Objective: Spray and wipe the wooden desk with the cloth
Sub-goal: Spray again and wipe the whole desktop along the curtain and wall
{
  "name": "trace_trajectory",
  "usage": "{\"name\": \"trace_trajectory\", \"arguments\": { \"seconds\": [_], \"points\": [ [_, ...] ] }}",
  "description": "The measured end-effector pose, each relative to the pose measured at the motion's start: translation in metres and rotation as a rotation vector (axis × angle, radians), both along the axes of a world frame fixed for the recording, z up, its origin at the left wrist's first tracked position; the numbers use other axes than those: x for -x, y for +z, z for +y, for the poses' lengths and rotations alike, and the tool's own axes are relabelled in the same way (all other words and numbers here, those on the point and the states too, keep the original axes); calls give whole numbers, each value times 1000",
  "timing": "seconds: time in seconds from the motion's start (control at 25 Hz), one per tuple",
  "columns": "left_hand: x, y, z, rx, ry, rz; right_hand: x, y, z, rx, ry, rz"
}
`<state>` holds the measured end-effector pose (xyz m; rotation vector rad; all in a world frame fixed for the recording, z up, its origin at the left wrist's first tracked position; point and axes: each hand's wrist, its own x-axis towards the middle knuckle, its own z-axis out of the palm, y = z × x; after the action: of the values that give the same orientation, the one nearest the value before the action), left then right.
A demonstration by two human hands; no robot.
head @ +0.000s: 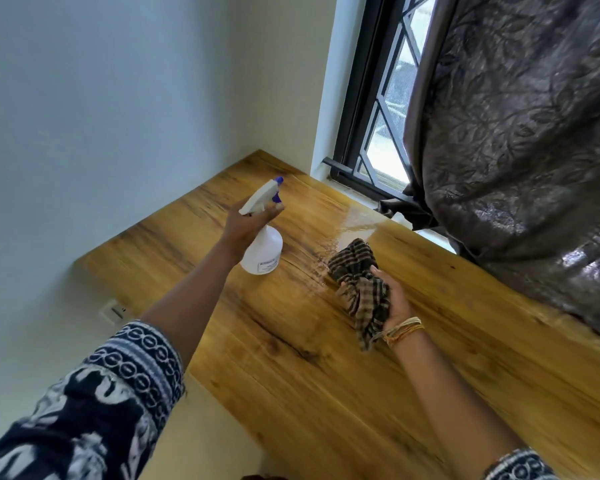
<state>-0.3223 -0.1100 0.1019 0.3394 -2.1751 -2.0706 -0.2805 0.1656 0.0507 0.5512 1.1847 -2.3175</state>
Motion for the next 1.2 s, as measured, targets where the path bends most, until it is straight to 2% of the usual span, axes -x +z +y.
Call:
{"name": "trace_trajectory", "arguments": {
  "seconds": [0.08,0.12,0.2,0.24,0.32,0.36,0.48,0.56,0.68,0.76,0.84,0.88,0.92,0.96,1.04,1.12,1.2],
  "points": [
    [-9,-12,-2,131,24,-32,7,-11,1,-172,3,61],
    [-19,-23,1,205,80,-27,10,-17,0,-383,34,164],
    [-56,-47,17,303,282,-39,6,-29,-8,-1051,178,494],
    [-80,-59,28,342,340,-53,-4,-37,-17,-1314,286,700],
    [-118,-87,44,465,256,-22,-41,-55,-35,-1674,501,1059],
    [-133,-101,47,539,159,2,-62,-63,-40,-1734,590,1190],
    [-150,-119,54,780,-31,80,-98,-65,-26,-1555,859,1530],
    [-153,-119,66,957,-124,66,-72,-59,11,-1521,868,1601],
    [-149,-122,78,1201,-291,-91,8,-58,95,-1775,542,1287],
    [-144,-124,78,1253,-308,-159,54,-62,162,-1918,396,976],
    [-143,-125,77,1282,-283,-157,75,-63,201,-1947,289,669],
    [-143,-125,77,1303,-283,-152,77,-61,200,-1969,231,586],
    [-143,-126,78,1325,-289,-150,73,-57,188,-2013,199,587],
    [-144,-127,78,1341,-289,-151,60,-53,166,-2051,211,674],
    [-144,-127,79,1346,-286,-157,11,-50,108,-1997,399,1043],
    [-143,-127,78,1324,-280,-146,-48,-54,60,-1762,694,1452],
    [-143,-129,76,1319,-264,-137,-67,-54,50,-1491,1000,1718]
  ]
}}
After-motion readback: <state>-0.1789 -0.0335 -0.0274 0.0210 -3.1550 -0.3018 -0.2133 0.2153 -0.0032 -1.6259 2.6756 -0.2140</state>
